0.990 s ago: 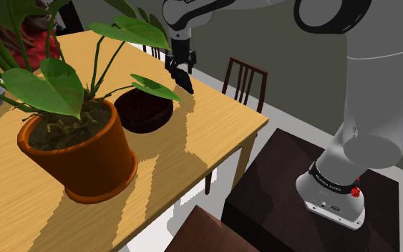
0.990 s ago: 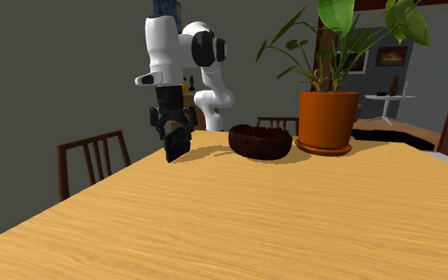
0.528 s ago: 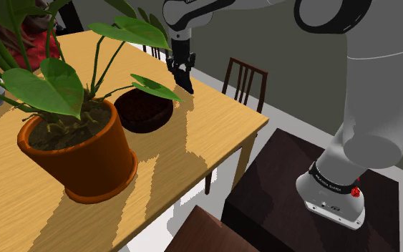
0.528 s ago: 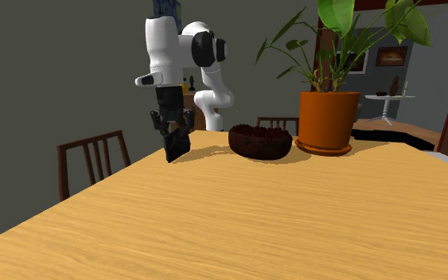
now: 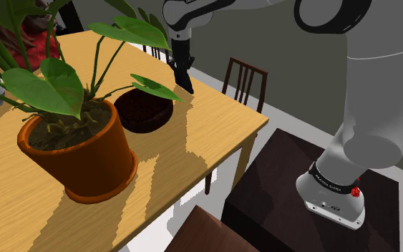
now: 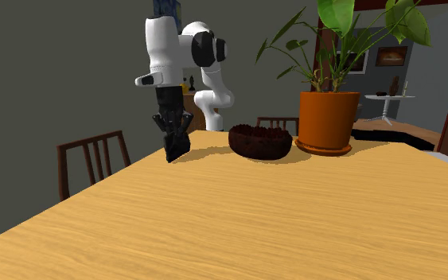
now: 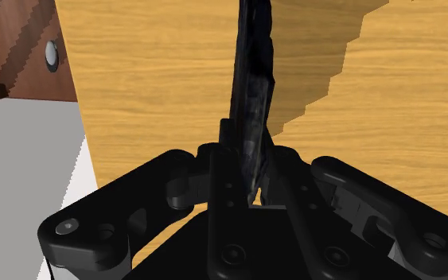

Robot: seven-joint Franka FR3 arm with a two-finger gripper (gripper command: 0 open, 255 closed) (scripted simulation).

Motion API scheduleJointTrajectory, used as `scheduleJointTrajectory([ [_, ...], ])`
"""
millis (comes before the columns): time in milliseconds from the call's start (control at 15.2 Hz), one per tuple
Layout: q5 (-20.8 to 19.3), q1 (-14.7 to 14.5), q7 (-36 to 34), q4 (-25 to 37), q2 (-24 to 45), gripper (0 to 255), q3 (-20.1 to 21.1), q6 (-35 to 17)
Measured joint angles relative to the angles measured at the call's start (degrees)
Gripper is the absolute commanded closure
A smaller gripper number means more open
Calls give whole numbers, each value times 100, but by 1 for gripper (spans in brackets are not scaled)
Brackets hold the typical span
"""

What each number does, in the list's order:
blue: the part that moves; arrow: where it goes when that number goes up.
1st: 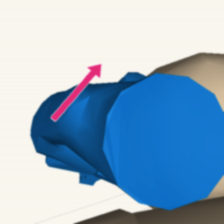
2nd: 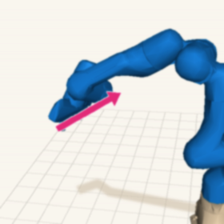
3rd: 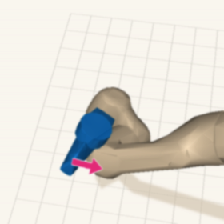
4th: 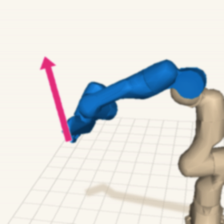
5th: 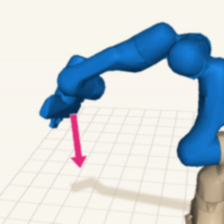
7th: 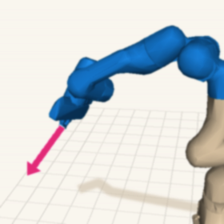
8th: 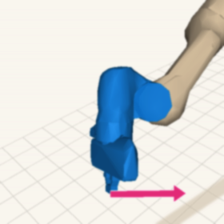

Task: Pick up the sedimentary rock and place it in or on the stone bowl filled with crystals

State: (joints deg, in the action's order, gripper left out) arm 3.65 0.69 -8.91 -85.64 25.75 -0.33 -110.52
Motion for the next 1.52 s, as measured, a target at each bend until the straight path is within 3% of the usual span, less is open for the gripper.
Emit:
scheduleJointTrajectory([
  [660,-10,3,-30,445,-108,255,-2,550],
  [1518,-20,13,-83,1506,-65,255,-3,1567],
])
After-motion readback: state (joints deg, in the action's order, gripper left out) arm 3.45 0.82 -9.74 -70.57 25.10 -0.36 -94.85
